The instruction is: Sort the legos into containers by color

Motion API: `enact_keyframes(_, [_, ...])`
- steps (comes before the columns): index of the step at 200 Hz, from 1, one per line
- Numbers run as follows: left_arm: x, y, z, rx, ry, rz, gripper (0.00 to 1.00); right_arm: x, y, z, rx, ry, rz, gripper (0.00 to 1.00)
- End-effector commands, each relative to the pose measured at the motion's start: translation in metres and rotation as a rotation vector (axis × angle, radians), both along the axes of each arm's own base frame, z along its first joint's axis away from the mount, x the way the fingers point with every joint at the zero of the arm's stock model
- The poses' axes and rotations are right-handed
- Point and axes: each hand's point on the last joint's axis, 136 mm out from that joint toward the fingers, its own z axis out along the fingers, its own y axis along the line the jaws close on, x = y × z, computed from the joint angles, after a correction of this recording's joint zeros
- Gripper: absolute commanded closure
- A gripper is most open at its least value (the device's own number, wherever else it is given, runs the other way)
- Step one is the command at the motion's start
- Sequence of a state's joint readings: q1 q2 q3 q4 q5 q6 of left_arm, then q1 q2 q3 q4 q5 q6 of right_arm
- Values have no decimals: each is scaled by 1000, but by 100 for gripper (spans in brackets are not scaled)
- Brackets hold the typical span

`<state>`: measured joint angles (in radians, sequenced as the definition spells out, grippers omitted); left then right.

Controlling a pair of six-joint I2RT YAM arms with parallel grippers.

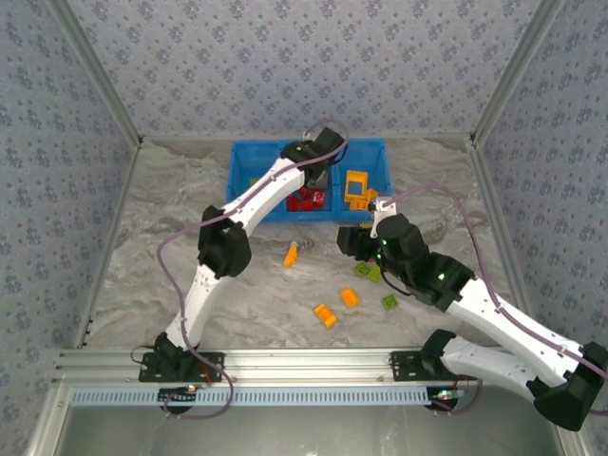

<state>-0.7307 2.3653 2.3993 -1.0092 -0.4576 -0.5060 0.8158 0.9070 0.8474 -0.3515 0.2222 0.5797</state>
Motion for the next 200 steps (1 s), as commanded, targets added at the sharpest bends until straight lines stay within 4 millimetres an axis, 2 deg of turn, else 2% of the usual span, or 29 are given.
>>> enact_keyframes(1, [-24, 17, 107, -81, -188, 13, 51, 0, 3, -15, -51, 48, -26, 43])
enact_keyframes(34, [-79, 41, 173, -214, -314, -4, 51, 4, 32, -46, -90, 162, -53, 42])
enact_keyframes(54, [-122, 49, 185, -346, -358, -103, 49, 5, 61, -74, -125, 261, -66, 40])
enact_keyframes(62, [-138, 57, 182, -391, -357, -127, 49, 5, 72, -81, -133, 300, -81, 39])
enact_keyframes(77, [-170, 69, 171, -463, -334, -198, 48, 5, 93, -107, -192, 386, -89, 37])
enact_keyframes(83, [-182, 74, 167, -488, -326, -224, 48, 6, 101, -110, -198, 411, -95, 37])
enact_keyframes(86, [-189, 76, 164, -501, -318, -240, 48, 6, 103, -119, -217, 432, -100, 36])
enact_keyframes(89, [-196, 78, 161, -514, -311, -254, 48, 9, 110, -113, -200, 436, -97, 36])
enact_keyframes(97, [-212, 84, 156, -547, -295, -289, 48, 12, 119, -123, -214, 465, -104, 36])
enact_keyframes(122, [-253, 114, 136, -596, -241, -308, 47, 25, 132, -146, -220, 537, -165, 33])
enact_keyframes(132, [-266, 125, 131, -615, -231, -304, 47, 27, 131, -159, -242, 578, -186, 32])
enact_keyframes(148, [-279, 140, 125, -649, -228, -281, 46, 30, 139, -174, -255, 614, -188, 32])
enact_keyframes(169, [-287, 151, 122, -668, -232, -257, 46, 31, 146, -191, -266, 656, -192, 35])
enact_keyframes(200, [-288, 149, 122, -668, -223, -269, 46, 36, 146, -212, -300, 679, -210, 41])
